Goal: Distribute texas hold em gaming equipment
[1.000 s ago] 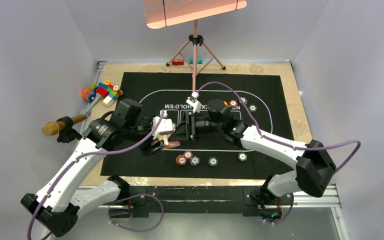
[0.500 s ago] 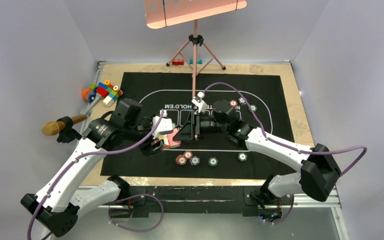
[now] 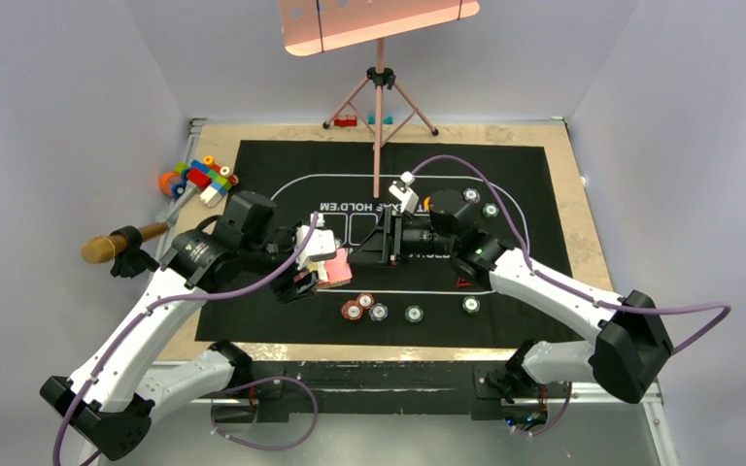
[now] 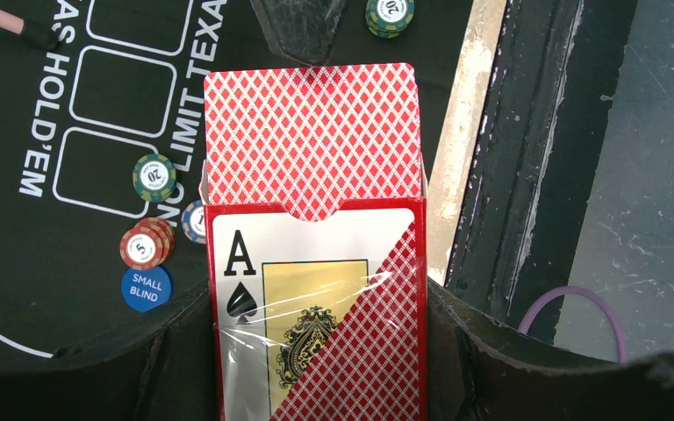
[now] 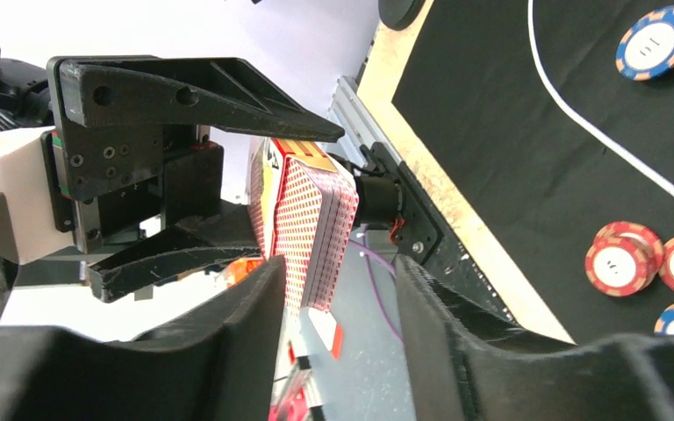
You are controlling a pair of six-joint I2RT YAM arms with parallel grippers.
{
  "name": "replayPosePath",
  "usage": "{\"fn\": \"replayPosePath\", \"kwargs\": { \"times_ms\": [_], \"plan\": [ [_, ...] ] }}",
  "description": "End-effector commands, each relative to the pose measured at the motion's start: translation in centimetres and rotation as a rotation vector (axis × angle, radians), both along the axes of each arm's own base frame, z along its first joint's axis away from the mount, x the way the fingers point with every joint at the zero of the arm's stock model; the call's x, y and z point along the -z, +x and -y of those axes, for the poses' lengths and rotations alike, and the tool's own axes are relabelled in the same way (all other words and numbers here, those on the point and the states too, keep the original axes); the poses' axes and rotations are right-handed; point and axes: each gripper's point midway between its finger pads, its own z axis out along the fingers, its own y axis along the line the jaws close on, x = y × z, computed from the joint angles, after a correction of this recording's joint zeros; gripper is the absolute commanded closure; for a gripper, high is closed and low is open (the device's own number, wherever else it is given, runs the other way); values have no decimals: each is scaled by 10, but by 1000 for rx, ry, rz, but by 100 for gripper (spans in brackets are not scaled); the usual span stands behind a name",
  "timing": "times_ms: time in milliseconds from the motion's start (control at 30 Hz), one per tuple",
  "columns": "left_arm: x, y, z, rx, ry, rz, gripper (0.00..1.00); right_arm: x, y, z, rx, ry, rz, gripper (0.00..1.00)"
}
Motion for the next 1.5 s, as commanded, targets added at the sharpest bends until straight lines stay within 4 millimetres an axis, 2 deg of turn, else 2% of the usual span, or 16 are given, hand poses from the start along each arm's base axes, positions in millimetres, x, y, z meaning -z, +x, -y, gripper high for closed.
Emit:
{"fn": "replayPosePath", "kwargs": {
  "times_ms": [0,33,133,200,367,533,567,633,1033,1467],
  "plan": [
    [-26,5,11,24,-83,75,87,-18,1,-2,-3,37,52,41],
    [-26,6,11,23,-82,76,87,-21,1,-5,-11,48,54,37],
    [-27,7,12,23,-83,78,87,-25,1,-18,-35,52,61,32],
    [-27,8,13,22,-83,77,87,-26,0,-26,-53,50,60,31],
    [-29,10,13,22,-84,82,87,-11,-3,-38,-79,2,17,33],
    [-29,11,14,21,-81,84,87,-3,-6,-28,-59,-25,0,43],
    [-31,12,15,21,-86,85,87,1,-7,-21,-43,-41,-7,49],
    [-32,12,15,20,-90,86,87,4,-7,-17,-34,-48,-11,53],
    [-31,10,13,20,-88,84,87,4,-7,-7,-15,-39,-7,65],
    [-29,7,12,22,-88,89,88,-23,1,13,33,-6,32,85]
  ]
}}
